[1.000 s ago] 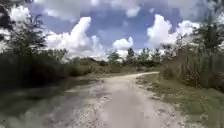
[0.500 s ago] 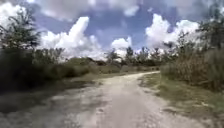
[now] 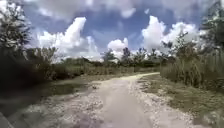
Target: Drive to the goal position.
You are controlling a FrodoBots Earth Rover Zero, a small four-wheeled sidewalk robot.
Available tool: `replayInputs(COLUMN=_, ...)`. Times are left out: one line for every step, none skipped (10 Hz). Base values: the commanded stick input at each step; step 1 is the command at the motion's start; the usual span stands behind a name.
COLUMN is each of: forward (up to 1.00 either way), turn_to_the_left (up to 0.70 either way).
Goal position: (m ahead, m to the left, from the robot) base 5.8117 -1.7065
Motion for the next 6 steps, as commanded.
replayInputs(forward=1.0, turn_to_the_left=-0.23)
replayInputs(forward=1.0, turn_to_the_left=0.0)
replayInputs(forward=1.0, turn_to_the_left=0.0)
replayInputs(forward=1.0, turn_to_the_left=0.0)
replayInputs(forward=1.0, turn_to_the_left=0.0)
replayInputs(forward=1.0, turn_to_the_left=0.0)
